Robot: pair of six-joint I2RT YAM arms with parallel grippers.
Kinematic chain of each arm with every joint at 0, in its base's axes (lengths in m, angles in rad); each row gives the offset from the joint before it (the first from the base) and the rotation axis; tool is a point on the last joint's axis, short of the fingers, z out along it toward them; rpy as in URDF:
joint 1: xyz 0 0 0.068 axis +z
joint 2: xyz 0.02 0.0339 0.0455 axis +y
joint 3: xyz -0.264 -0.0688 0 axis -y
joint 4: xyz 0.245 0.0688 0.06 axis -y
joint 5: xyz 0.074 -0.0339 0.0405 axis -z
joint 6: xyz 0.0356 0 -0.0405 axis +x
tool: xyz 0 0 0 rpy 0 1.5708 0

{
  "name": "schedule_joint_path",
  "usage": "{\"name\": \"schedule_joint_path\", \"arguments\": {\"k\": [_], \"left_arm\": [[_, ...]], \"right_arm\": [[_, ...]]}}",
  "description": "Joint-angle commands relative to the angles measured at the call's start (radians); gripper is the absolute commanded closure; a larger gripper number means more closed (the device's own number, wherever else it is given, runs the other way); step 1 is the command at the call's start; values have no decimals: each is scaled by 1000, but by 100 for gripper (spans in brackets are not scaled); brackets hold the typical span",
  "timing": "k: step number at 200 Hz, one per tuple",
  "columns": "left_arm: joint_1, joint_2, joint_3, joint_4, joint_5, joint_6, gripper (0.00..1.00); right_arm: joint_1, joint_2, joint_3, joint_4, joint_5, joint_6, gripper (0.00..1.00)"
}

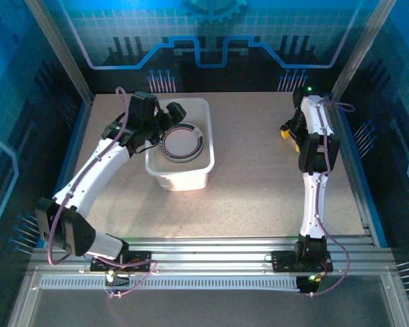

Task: Place the plates into the plastic bin on the countertop

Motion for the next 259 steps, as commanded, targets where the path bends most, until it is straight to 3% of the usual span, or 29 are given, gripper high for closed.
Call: {"name": "schedule_joint_path", "arguments": {"k": [1,46,83,126,147,155,185,195,209,222,259], "left_arm": [[5,-29,12,-4,24,-3,1],[5,-4,28,-8,28,5,1],[2,25,42,-1,46,4,1],[-1,40,58,-11,40,10,1],[-1,45,64,-17,32,20,1],[-1,49,68,-19,32,20,1],[-1,69,80,-19,42,15,1],[-1,73,83,-20,45,11,1],[-1,78,87,-23,50,2,1],[-1,80,90,-26,59,2,1],[0,78,80,-26,74,0,1]], "right_arm": [[-7,-29,81,-35,52,-39,24],[15,-108,-80,83,74,-100,24],[50,-123,-28,111,183,-97,19],[-6,-31,-12,170,61,-11,20],[-11,-5,-14,193,62,-3,20],[-16,8,-10,203,50,5,25],[-18,67,107,136,60,12,24],[-20,81,132,89,57,22,30],[-16,74,123,76,50,31,28],[-13,85,142,52,40,34,34],[9,117,203,-38,-3,24,34]]}}
